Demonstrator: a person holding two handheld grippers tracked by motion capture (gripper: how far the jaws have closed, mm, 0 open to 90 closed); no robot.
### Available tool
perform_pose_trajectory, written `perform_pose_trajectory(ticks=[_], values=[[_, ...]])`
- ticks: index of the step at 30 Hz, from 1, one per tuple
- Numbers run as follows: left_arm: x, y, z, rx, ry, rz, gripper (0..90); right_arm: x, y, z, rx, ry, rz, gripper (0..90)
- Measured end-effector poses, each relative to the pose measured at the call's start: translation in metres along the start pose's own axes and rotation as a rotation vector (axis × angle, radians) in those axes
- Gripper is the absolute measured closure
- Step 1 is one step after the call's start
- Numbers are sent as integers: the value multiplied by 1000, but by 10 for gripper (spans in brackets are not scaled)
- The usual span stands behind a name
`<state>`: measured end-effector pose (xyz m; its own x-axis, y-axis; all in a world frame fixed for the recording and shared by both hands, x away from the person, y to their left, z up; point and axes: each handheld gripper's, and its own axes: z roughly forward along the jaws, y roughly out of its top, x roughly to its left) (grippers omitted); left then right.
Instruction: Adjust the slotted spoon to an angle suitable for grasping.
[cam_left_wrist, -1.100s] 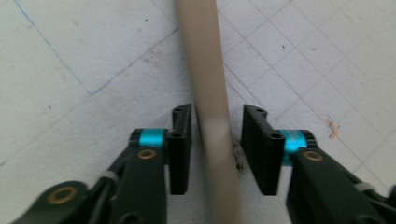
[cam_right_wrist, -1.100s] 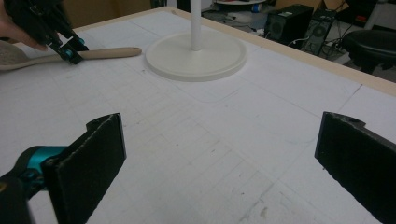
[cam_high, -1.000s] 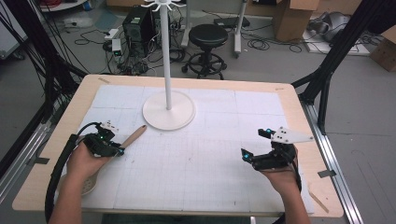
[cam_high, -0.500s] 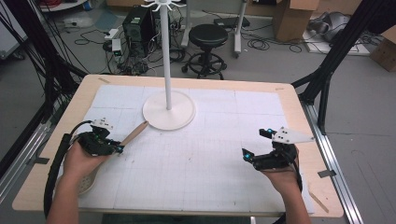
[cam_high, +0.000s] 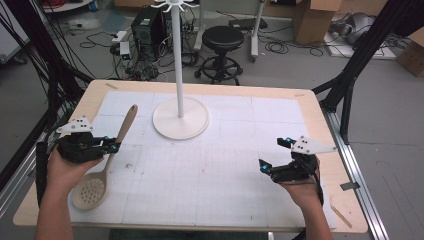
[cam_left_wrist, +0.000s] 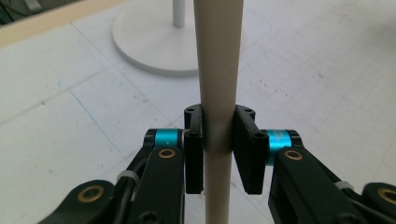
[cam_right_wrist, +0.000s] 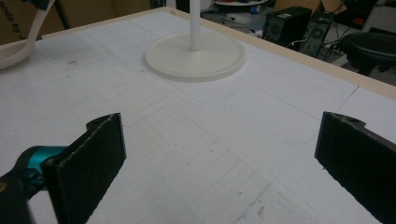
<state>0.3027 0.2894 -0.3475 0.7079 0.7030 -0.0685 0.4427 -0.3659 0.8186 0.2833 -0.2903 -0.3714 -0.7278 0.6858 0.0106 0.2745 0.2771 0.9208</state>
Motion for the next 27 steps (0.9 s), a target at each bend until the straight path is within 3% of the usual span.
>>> perform_pose_trajectory(ticks=[20,27], values=[[-10,13,-23,-165,-25,72,753,0,2,-2,-9,-13,2,5],[-14,16,-25,-171,-26,88,753,-2,0,-2,-8,-10,0,5]])
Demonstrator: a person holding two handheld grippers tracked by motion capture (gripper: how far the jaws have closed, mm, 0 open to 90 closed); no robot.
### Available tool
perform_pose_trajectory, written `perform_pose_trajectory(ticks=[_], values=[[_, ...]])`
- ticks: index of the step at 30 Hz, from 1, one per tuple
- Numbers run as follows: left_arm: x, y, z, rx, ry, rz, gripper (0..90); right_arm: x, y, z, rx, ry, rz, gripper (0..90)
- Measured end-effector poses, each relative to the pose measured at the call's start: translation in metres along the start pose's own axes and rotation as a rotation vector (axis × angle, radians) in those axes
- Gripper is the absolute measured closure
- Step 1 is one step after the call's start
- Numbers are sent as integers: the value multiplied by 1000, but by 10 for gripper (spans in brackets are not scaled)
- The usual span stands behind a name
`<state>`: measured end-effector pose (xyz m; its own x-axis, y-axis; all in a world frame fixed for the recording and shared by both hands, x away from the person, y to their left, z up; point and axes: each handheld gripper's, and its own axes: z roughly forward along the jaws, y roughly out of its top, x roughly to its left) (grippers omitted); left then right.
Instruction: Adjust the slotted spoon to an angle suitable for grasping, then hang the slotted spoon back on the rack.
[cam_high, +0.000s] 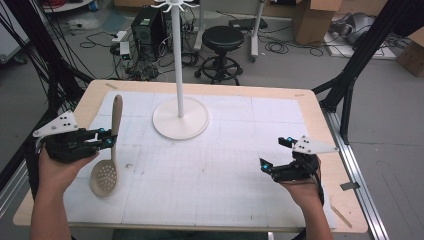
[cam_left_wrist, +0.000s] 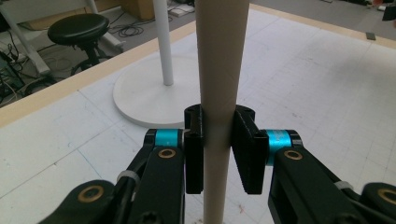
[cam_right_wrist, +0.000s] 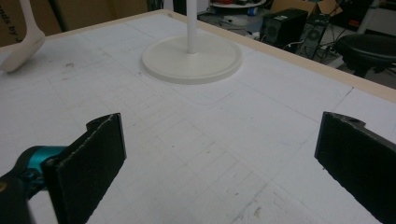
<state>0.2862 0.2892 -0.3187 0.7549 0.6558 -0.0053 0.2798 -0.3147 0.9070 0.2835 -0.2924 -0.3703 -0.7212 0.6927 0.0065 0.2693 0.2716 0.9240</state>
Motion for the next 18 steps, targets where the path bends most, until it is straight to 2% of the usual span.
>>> perform_pose_trajectory(ticks=[8,11,12,18], values=[[-2,4,1,-16,-8,3,753,-1,-1,-3,-4,-6,9,5],[-3,4,2,-14,-24,7,753,1,0,-4,-12,-4,8,5],[-1,5,4,-8,-33,-12,753,1,0,-4,-13,-1,7,5],[4,13,14,6,-67,-11,754,-1,-1,-5,-8,0,3,5]])
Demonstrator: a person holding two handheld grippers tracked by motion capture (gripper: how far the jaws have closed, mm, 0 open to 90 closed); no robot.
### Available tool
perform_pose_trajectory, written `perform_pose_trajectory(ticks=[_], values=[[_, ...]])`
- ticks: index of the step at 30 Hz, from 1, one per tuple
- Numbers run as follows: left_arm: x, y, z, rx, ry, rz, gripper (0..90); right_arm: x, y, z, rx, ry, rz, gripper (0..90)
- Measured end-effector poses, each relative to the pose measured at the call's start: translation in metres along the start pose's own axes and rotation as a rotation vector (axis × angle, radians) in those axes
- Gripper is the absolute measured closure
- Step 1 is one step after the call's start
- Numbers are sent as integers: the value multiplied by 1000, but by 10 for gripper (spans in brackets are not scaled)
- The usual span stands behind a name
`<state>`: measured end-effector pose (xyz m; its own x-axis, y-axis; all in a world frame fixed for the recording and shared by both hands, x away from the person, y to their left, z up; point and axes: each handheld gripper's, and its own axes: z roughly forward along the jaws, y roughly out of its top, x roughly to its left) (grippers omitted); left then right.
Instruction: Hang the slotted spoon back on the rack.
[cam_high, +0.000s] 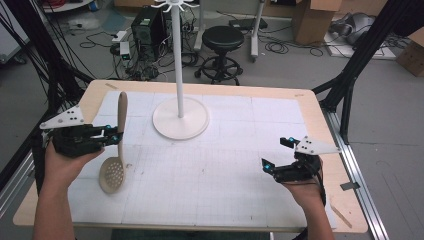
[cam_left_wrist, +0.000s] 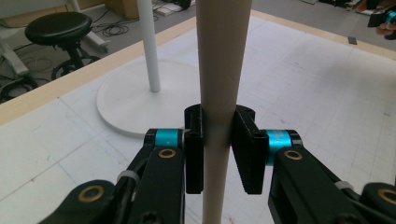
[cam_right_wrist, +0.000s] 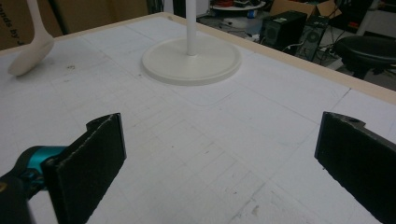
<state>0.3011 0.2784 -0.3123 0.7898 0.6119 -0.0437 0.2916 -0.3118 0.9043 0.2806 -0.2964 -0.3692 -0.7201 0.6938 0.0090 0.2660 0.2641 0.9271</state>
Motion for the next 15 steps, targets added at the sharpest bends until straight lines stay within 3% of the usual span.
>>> perform_pose_trajectory(ticks=[5,15], values=[[2,19,9,33,-11,24,754,0,1,-2,-12,2,-7,5],[6,50,13,19,-61,40,753,-1,0,-3,-10,2,2,5]])
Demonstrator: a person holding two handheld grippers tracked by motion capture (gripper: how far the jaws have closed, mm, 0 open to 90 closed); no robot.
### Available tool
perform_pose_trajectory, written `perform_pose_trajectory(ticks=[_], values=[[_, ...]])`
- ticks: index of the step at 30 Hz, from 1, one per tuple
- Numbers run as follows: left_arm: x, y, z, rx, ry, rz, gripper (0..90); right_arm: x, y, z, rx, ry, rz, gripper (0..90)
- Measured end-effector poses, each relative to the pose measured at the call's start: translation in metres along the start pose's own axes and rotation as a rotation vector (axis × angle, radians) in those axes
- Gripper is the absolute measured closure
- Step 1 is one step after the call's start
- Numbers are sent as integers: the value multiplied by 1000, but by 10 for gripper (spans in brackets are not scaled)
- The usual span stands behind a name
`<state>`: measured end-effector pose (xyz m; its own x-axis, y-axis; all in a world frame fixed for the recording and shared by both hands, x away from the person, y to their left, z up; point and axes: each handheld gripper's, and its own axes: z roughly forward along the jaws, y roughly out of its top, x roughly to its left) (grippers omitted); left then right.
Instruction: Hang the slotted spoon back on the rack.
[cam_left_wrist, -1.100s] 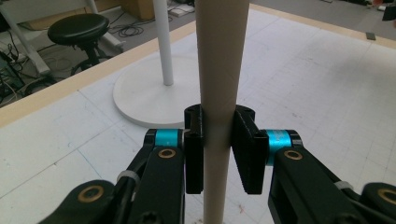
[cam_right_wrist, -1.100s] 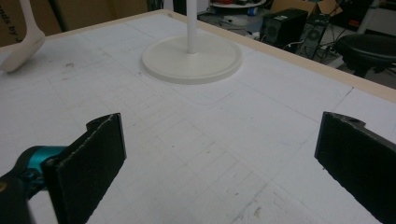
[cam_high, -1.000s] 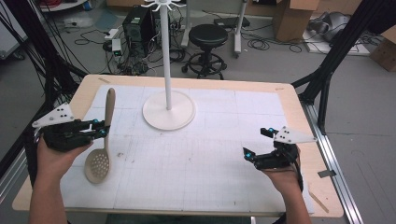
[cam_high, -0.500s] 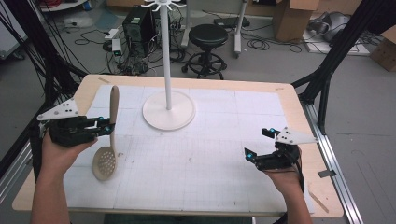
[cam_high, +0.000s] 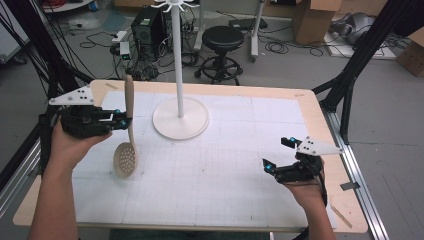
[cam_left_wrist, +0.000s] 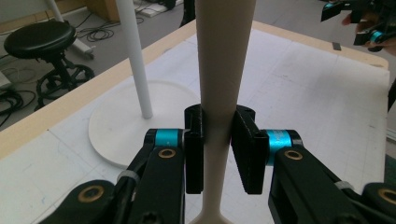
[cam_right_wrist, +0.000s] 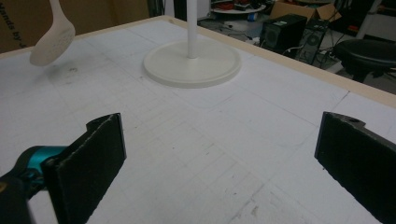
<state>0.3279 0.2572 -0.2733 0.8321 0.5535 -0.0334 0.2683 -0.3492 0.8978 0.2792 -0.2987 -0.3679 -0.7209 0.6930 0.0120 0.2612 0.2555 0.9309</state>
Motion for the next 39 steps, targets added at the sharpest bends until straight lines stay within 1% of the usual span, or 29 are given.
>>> perform_pose_trajectory(ticks=[5,7,12,17,19,22,28,31,33,36,38,39], values=[[5,16,0,8,-19,14,753,0,0,0,-5,3,-3,5],[7,23,1,6,-19,17,753,0,0,0,-4,3,-2,5],[14,41,2,2,-26,19,753,1,0,0,-3,3,-1,5],[21,57,5,-14,-39,18,753,0,0,0,-2,3,0,5],[23,64,7,-13,-38,17,753,0,0,0,-1,3,5,5],[26,74,11,-4,-42,18,753,0,0,1,-3,5,-2,5],[29,95,18,28,-17,36,753,-1,-1,2,-1,7,3,5],[30,103,20,42,-10,55,753,-1,-1,2,-1,7,2,6],[31,107,20,54,-4,56,753,-1,0,2,-1,11,0,5],[33,114,20,56,3,51,753,-1,-1,2,1,12,5,6],[32,119,21,60,18,49,752,-1,-1,3,3,12,9,5],[31,122,23,63,21,55,752,-2,-2,3,3,11,6,5]])
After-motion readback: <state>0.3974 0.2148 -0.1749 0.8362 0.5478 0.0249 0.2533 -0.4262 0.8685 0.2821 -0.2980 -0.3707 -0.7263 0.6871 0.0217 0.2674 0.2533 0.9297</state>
